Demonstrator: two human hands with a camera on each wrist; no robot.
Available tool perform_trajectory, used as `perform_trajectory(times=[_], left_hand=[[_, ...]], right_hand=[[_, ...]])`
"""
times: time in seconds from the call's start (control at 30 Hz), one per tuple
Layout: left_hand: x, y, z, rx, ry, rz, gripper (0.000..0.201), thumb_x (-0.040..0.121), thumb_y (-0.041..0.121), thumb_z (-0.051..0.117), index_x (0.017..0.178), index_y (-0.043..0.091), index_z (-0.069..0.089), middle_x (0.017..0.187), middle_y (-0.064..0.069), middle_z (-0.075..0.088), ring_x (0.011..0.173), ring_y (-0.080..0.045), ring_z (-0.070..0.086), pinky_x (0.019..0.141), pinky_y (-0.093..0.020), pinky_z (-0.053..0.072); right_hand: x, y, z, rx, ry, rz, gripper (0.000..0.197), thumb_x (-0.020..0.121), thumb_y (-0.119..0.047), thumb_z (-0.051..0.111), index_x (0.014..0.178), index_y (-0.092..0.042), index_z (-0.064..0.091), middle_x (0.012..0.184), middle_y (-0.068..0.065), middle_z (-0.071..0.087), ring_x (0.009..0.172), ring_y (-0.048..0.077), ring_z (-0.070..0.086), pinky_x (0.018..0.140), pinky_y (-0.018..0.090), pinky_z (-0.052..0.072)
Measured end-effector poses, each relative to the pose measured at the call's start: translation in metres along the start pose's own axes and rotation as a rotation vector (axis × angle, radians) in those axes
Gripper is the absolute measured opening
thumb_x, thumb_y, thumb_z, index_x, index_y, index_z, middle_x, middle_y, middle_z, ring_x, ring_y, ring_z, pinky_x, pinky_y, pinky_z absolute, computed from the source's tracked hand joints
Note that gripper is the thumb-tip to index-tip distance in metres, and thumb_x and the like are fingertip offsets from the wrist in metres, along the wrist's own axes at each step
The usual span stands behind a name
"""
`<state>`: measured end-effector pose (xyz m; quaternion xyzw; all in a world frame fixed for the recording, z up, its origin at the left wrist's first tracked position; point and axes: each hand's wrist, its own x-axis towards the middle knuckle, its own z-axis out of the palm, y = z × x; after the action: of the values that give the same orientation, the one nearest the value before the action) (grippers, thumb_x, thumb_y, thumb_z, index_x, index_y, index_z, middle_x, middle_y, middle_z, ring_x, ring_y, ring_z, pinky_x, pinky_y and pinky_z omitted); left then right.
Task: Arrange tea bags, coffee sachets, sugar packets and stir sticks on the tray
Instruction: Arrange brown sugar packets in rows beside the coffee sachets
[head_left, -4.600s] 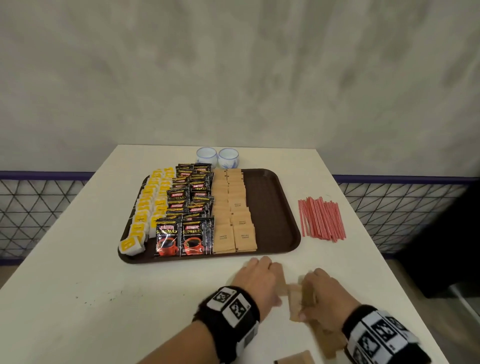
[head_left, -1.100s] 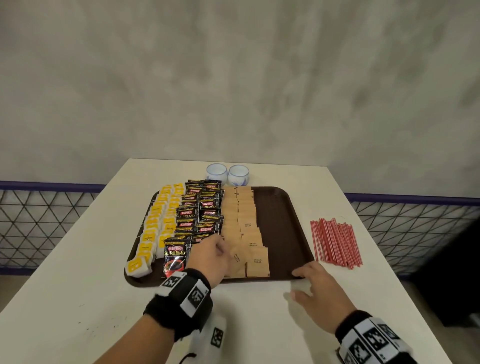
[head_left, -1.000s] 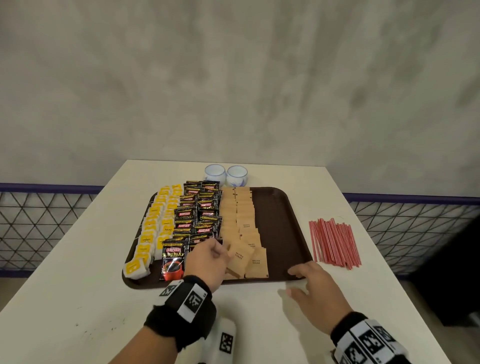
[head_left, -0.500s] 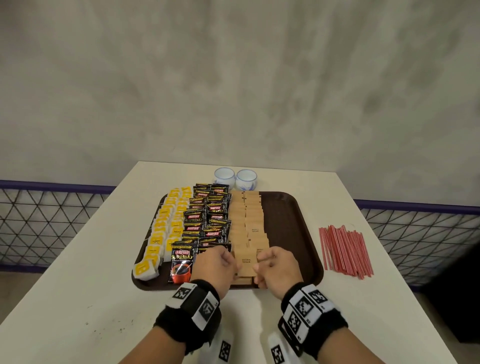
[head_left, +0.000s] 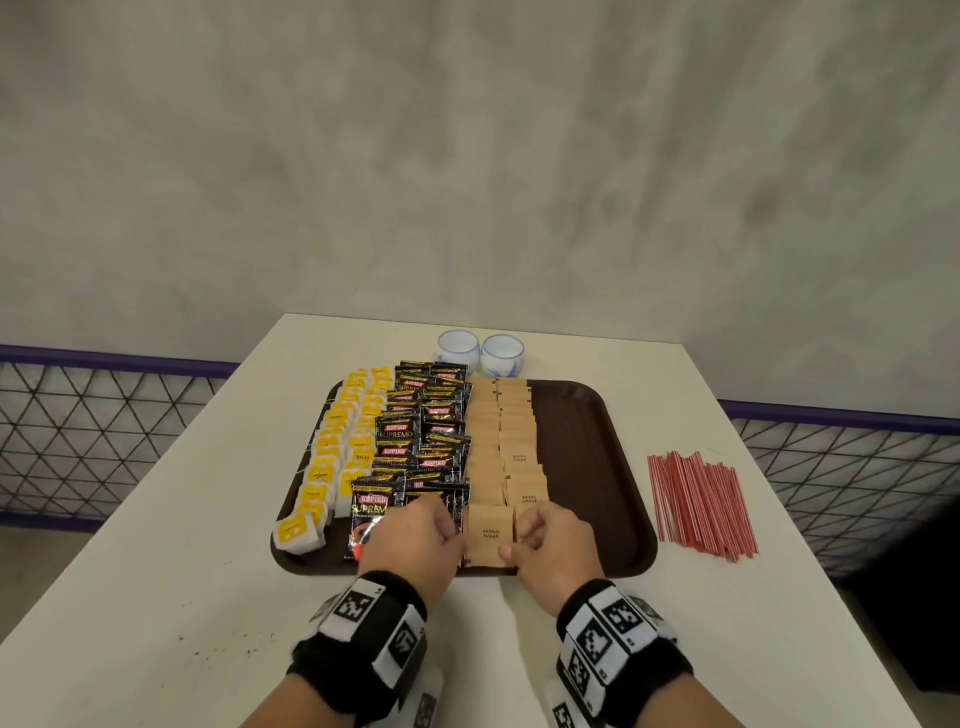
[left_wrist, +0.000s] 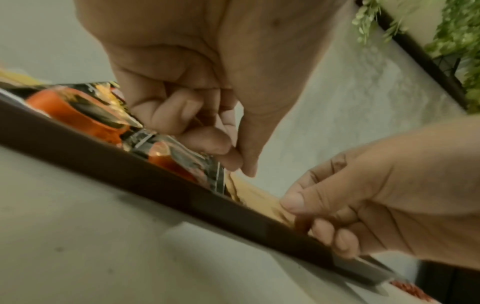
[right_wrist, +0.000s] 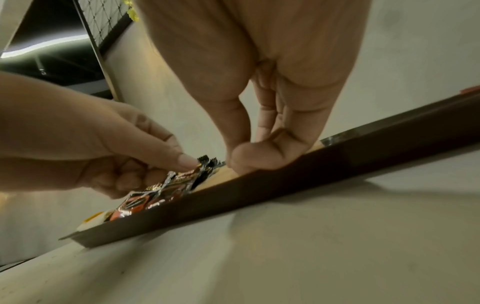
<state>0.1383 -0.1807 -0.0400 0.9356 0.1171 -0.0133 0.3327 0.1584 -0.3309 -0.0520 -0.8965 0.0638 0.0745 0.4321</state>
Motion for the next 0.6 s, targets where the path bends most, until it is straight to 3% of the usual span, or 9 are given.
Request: perform_trajectory(times=[0.13,0.23,0.3,0.4,0.53,0.6], left_hand=[[-0.017,-0.037,-0.028,-0.050,0.063,0.058,0.017,0.082,0.033,0.068,0.072,0.028,0.054,0.066,0.009,0.060,0.065,-0.003,0.055,0.059,-0.019,0.042],[-0.032,-0.080,-0.053,0.108,0.056,0.098,0.020,0.078,0.022,0.073,0.072,0.036,0.061,0.076,0.014,0.063,0.073,-0.005,0.056,0.063,-0.018,0.036],[-0.036,-0.106,-0.064,0.204,0.026,0.136,0.026,0.073,0.014,0.077,0.082,0.037,0.071,0.090,0.017,0.064,0.085,-0.010,0.059,0.073,-0.021,0.039],[-0.038,-0.126,-0.069,0.272,-0.006,0.194,0.034,0.068,0.009,0.080,0.085,0.038,0.072,0.097,0.019,0.062,0.092,-0.014,0.061,0.080,-0.025,0.042],[-0.043,-0.123,-0.067,0.300,0.027,0.235,0.025,0.076,0.014,0.074,0.095,0.031,0.069,0.108,0.010,0.062,0.106,-0.017,0.057,0.084,-0.018,0.034],[-0.044,-0.117,-0.069,0.300,0.014,0.248,0.027,0.084,0.021,0.066,0.108,0.032,0.059,0.118,0.011,0.057,0.113,-0.013,0.053,0.087,-0.017,0.036]], right_hand=[[-0.012,0.007,-0.035,-0.114,0.023,-0.123,0.012,0.084,-0.021,0.070,0.088,-0.025,0.059,0.083,-0.013,0.059,0.074,0.000,0.056,0.065,0.012,0.043],[-0.020,0.028,-0.074,-0.466,-0.016,-0.168,0.025,0.090,-0.031,0.061,0.114,-0.029,0.058,0.108,-0.012,0.059,0.101,0.007,0.055,0.088,0.019,0.044],[-0.026,0.043,-0.093,-0.669,-0.128,-0.158,0.034,0.094,-0.034,0.052,0.128,-0.030,0.053,0.130,-0.012,0.051,0.118,0.010,0.048,0.102,0.025,0.038],[-0.037,0.055,-0.098,-0.705,-0.207,-0.188,0.046,0.096,-0.035,0.045,0.141,-0.031,0.039,0.148,-0.013,0.034,0.133,0.011,0.036,0.111,0.026,0.029],[-0.052,0.060,-0.086,-0.698,-0.213,-0.194,0.060,0.099,-0.037,0.042,0.152,-0.027,0.015,0.159,-0.011,0.011,0.147,0.015,0.008,0.118,0.026,0.008],[-0.058,0.060,-0.082,-0.743,-0.208,-0.195,0.062,0.099,-0.036,0.040,0.152,-0.027,0.009,0.160,-0.011,0.004,0.148,0.014,0.003,0.118,0.025,0.006]])
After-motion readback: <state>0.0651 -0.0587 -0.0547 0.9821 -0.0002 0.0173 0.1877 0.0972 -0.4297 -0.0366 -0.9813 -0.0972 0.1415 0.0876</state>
